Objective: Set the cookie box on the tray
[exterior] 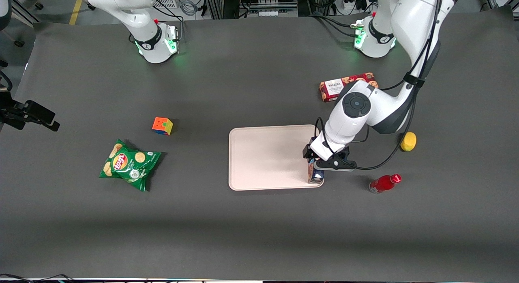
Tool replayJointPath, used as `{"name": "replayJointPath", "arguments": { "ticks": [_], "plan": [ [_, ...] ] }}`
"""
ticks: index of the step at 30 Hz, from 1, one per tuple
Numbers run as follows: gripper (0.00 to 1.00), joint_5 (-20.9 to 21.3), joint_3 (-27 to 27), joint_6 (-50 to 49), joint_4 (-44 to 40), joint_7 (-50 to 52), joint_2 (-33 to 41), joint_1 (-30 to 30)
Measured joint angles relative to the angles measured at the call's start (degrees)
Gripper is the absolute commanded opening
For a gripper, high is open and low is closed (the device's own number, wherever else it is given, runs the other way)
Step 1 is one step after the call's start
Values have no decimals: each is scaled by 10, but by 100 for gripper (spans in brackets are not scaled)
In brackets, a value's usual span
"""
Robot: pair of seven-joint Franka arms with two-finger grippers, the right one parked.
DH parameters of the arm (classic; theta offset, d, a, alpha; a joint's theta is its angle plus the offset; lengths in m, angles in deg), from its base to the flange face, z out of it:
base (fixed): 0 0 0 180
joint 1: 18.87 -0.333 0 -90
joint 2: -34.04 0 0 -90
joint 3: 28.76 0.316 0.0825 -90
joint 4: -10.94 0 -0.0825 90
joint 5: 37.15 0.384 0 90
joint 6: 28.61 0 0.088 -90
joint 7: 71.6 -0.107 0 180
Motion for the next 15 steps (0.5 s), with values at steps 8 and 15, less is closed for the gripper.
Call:
{"name": "replayJointPath", "arguments": {
  "ticks": [8, 15],
  "plan": [
    [100, -32, 7, -180, -48, 3, 98, -5],
    [100, -48, 45, -409, -134, -38, 201, -6]
  ]
}}
